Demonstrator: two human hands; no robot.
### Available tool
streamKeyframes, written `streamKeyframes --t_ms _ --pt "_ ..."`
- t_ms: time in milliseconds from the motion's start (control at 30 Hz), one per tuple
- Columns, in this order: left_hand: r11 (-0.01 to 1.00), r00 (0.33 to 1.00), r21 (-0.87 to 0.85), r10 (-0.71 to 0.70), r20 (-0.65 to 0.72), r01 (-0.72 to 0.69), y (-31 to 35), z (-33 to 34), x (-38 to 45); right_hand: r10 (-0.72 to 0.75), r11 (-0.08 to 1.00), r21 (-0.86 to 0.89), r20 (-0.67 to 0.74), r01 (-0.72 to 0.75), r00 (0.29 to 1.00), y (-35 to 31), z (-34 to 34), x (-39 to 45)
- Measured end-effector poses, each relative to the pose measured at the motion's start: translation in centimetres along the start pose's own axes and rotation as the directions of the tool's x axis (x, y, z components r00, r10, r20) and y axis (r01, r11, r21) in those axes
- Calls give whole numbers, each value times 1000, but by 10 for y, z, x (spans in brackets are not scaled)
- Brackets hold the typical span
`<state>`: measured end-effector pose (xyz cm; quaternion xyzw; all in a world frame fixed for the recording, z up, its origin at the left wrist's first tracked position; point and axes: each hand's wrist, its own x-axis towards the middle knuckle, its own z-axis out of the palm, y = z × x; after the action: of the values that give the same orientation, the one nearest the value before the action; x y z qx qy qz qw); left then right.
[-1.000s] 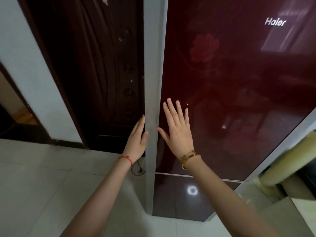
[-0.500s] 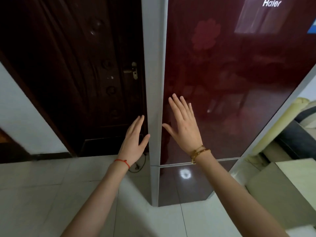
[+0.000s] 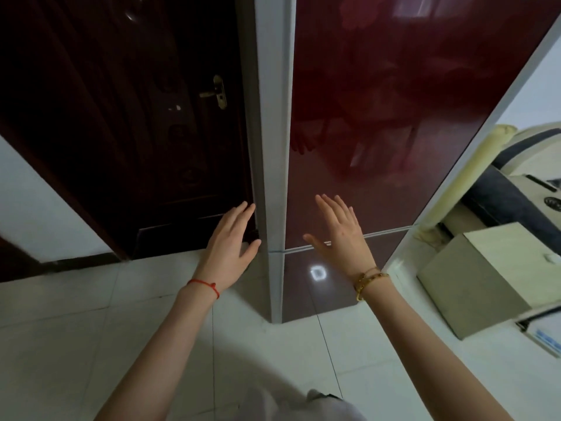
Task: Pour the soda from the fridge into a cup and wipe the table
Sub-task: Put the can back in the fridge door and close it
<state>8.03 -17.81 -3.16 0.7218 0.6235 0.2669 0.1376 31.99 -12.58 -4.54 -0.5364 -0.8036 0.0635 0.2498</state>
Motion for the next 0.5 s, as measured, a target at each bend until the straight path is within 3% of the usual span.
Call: streamKeyframes --t_ms 300,500 --pt "991 985 -21 130 111 -129 33 24 -27 176 984 0 -16 -176 984 13 -32 -80" --pt "953 932 -149 291 214 -264 86 52 -26 372 925 -48 -81 -376 925 26 -73 -154"
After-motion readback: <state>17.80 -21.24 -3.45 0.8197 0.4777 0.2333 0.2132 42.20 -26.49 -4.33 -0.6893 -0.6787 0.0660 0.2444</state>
